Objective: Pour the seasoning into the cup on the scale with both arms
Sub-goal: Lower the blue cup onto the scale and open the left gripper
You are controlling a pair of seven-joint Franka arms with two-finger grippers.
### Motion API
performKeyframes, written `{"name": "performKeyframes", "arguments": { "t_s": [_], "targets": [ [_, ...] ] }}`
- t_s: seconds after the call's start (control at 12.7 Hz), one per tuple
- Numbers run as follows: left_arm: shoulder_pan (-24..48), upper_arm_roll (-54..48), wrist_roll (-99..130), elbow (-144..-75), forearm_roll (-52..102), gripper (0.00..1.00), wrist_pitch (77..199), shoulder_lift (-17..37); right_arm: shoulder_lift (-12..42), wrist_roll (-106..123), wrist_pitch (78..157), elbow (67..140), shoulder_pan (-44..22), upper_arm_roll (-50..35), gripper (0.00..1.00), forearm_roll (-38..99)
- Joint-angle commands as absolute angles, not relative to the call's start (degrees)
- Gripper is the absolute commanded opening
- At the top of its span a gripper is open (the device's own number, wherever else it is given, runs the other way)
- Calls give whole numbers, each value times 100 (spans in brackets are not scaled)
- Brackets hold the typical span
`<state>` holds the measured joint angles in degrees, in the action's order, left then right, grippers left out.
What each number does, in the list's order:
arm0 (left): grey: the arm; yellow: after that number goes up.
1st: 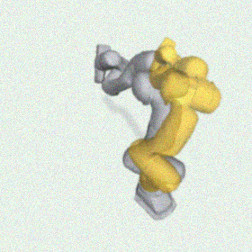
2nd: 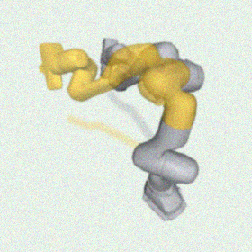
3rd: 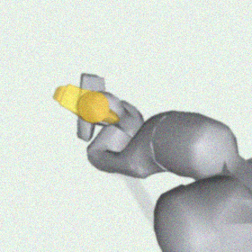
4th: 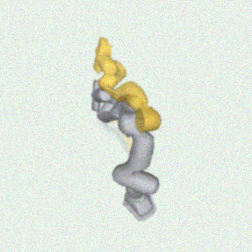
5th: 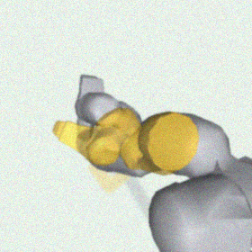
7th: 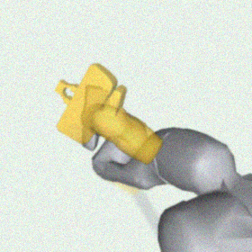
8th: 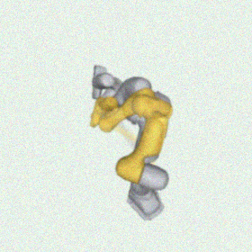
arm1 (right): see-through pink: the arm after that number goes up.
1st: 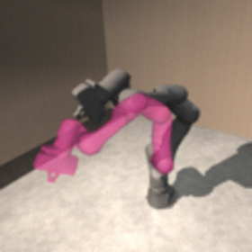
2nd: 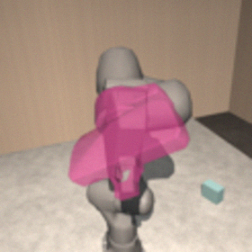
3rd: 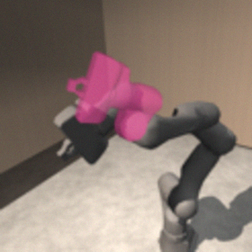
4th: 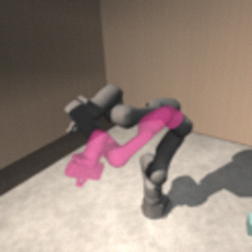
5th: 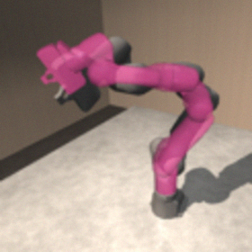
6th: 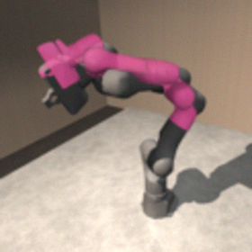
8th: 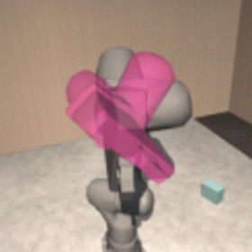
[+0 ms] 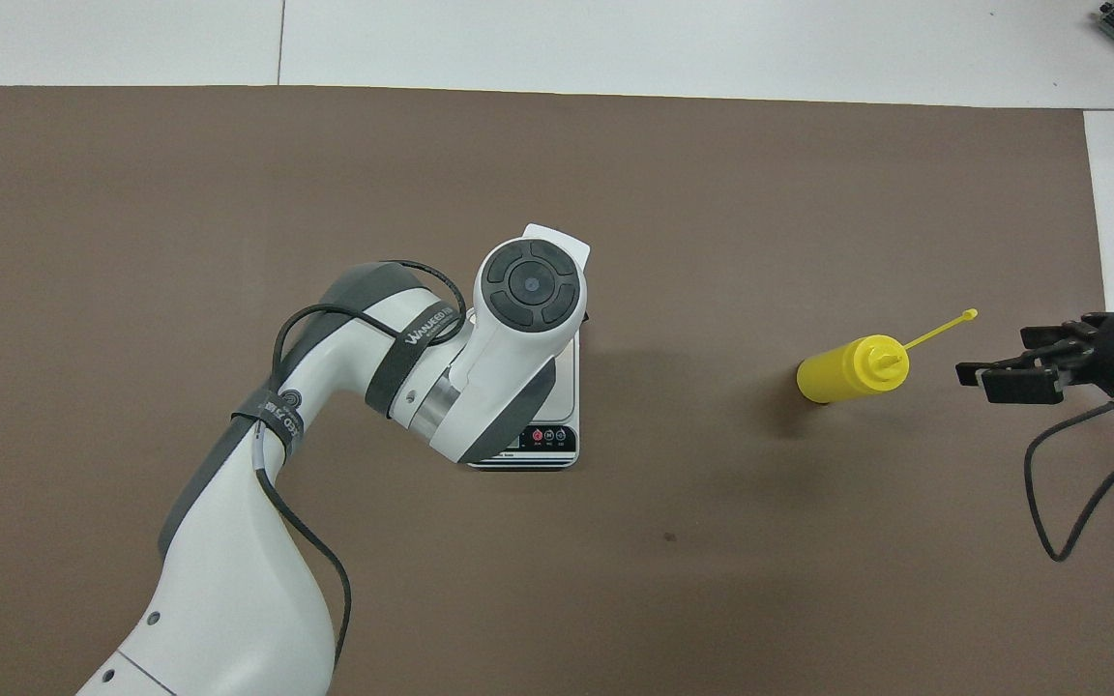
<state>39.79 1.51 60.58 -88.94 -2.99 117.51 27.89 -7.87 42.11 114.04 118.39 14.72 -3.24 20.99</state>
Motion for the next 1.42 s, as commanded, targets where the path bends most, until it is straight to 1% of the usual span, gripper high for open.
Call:
{"name": "performKeyframes", "arguments": {
  "t_s": [0.0,0.24,0.47,1.02,1.18,1.34],
  "targets": [
    [4017,211,6135,-8517,-465,55,11357,2962,-940,4377,11540,12023,1521,-343,100,2250],
    [4008,202,6117,-8377,-483,55,11216,2997,-940,4368,11540,12023,1521,-343,100,2250],
    [3982,176,6100,-7955,-475,55,10829,3137,-940,4368,11540,12023,1521,-343,100,2250],
    [3981,141,6004,-7383,-483,55,10100,3313,-940,4377,11540,12023,1521,-343,100,2250],
    [3964,62,5942,-7129,-483,55,9801,3313,-940,4386,11540,12023,1521,-343,100,2250],
    [3842,18,5819,-7093,-457,55,9625,3296,-940,4395,11540,12023,1521,-343,100,2250]
  ]
}}
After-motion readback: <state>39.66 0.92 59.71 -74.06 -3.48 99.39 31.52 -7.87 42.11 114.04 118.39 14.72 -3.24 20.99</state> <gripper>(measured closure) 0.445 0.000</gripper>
